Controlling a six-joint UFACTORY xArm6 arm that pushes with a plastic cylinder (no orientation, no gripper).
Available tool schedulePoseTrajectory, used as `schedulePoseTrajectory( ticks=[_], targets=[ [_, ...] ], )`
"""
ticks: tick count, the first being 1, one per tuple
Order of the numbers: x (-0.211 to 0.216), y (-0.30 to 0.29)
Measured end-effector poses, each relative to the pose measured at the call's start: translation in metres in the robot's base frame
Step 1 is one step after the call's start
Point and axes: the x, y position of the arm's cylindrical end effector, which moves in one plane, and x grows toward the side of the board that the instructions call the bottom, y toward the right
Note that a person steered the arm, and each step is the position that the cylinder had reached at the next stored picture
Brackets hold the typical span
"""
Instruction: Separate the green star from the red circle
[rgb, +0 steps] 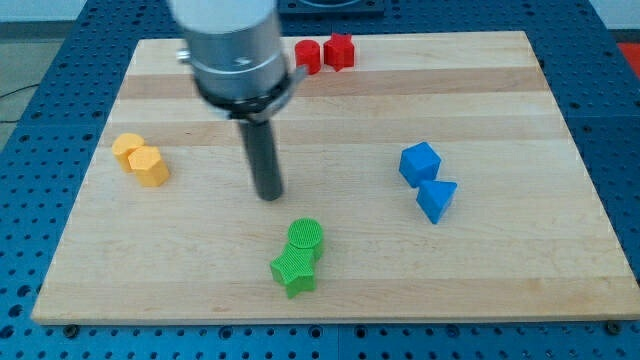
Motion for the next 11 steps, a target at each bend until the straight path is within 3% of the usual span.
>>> schedulePoseTrajectory(
  ticks=[1,2,3,4,5,9,11],
  targets=[
    [0.052,0.091],
    [0.133,0.135],
    [0.144,0.115],
    [0.144,0.016],
    [0.144,-0.032],
    [0.087,0.031],
    [0.111,0.053]
  ],
)
